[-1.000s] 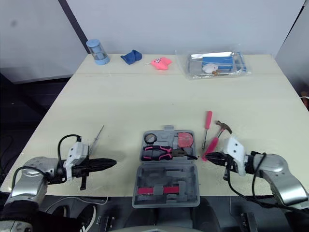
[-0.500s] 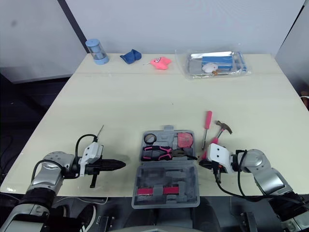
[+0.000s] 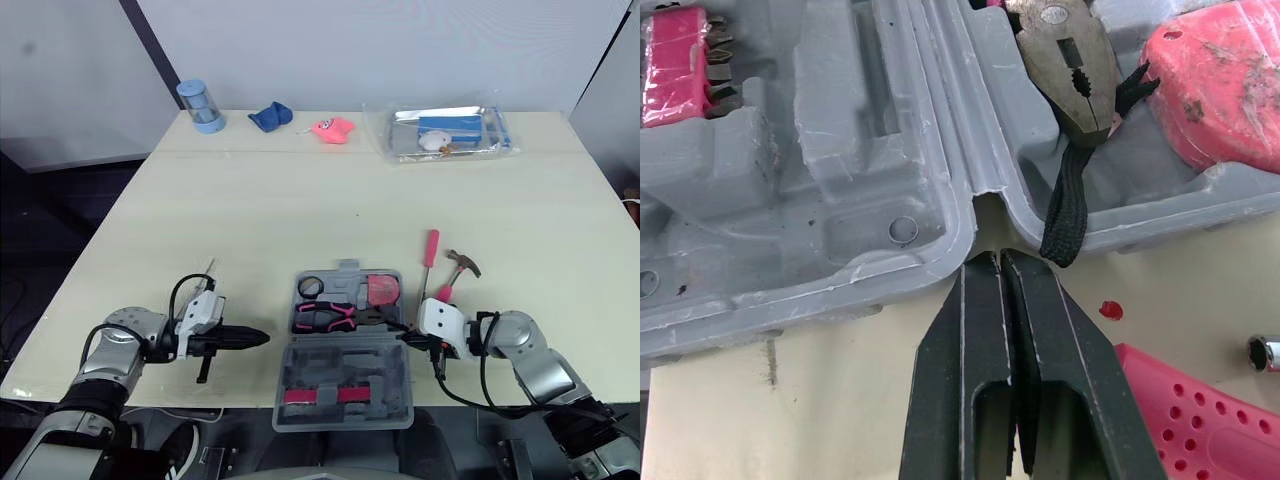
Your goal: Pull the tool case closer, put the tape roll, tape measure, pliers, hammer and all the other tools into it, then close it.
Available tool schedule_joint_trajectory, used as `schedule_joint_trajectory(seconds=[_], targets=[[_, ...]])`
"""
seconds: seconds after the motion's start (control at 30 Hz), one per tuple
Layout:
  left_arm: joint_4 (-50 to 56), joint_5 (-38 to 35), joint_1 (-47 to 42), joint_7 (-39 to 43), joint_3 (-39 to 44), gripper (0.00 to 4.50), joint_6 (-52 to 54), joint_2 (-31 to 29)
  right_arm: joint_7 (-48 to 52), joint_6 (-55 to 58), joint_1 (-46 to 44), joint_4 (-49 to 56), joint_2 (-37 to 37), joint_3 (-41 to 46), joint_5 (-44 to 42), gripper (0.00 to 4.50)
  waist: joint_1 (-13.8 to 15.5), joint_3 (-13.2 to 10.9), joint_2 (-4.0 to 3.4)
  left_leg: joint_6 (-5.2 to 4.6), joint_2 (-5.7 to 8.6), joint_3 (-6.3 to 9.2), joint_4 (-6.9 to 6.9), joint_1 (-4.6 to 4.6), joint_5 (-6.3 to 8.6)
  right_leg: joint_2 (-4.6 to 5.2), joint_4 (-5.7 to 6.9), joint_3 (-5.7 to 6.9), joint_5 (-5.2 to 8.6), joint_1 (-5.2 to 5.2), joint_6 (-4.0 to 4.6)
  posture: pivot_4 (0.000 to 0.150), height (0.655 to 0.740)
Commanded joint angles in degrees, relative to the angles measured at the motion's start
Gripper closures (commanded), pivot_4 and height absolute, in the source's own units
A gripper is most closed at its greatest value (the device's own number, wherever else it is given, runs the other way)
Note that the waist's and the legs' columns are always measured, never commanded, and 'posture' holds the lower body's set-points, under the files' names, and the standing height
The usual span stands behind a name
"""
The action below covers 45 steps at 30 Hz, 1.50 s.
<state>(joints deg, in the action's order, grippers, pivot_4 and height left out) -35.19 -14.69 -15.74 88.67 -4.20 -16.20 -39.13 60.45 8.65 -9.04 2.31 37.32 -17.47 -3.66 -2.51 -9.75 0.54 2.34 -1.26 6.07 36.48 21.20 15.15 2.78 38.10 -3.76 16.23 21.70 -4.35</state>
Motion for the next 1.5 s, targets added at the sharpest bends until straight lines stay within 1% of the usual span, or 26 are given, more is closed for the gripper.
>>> schedule_joint_trajectory(seconds=[0.03, 0.47, 0.63, 0.9, 1.27, 1.5], targets=[[0.4, 0.3, -0.6, 1.9, -0.6, 4.49, -0.1, 0.1, -0.1, -0.2, -0.6, 1.0, -0.5, -0.1, -0.1, 4.43, 0.0, 0.0, 0.00, 0.00, 0.00, 0.00, 0.00, 0.00, 0.00, 0.00, 0.00, 0.00, 0.00, 0.00, 0.00, 0.150, 0.7400], [2.9, 1.3, -0.8, 0.5, -3.1, 4.49, 0.1, 2.3, -0.4, -0.1, -1.6, -0.3, -2.2, -0.4, 0.8, 4.43, -0.1, 0.0, 0.00, 0.00, 0.00, 0.01, 0.01, -0.01, 0.00, -0.01, 0.02, 0.00, 0.00, 0.00, 0.00, 0.150, 0.7400], [2.8, 2.4, -2.0, -1.4, -3.6, 4.49, -0.5, 4.1, -0.3, 0.0, -2.2, -0.6, -2.8, -0.5, 1.1, 4.43, -0.1, 0.0, 0.00, 0.00, 0.00, 0.02, 0.03, 0.00, 0.00, -0.01, 0.03, 0.00, 0.00, 0.00, 0.00, 0.150, 0.7400], [4.1, 3.4, -1.5, -4.2, -3.7, 4.49, -0.4, 6.5, -0.6, 0.5, -2.7, -0.5, -3.7, -0.4, 1.1, 4.43, 0.0, 0.0, 0.00, 0.00, 0.00, 0.02, 0.05, 0.00, 0.00, -0.01, 0.04, 0.00, 0.00, -0.01, 0.00, 0.150, 0.7400], [5.6, 3.6, -1.4, -7.5, -2.7, 4.49, 1.1, 6.3, -1.4, 1.5, -4.6, -1.5, -5.4, -0.2, 1.1, 4.43, 0.0, 0.0, 0.00, 0.00, 0.01, 0.04, 0.08, 0.00, 0.00, -0.01, 0.06, 0.01, -0.01, -0.01, 0.00, 0.150, 0.7400], [5.1, 4.5, -3.5, -10.4, -2.3, 4.49, 2.1, 6.4, -2.6, 1.4, -6.6, -4.0, -6.4, 0.2, 1.9, 4.43, 0.0, 0.0, 0.00, 0.00, 0.01, 0.04, 0.08, 0.00, -0.01, -0.01, 0.06, 0.01, -0.01, -0.01, 0.00, 0.150, 0.7400]])
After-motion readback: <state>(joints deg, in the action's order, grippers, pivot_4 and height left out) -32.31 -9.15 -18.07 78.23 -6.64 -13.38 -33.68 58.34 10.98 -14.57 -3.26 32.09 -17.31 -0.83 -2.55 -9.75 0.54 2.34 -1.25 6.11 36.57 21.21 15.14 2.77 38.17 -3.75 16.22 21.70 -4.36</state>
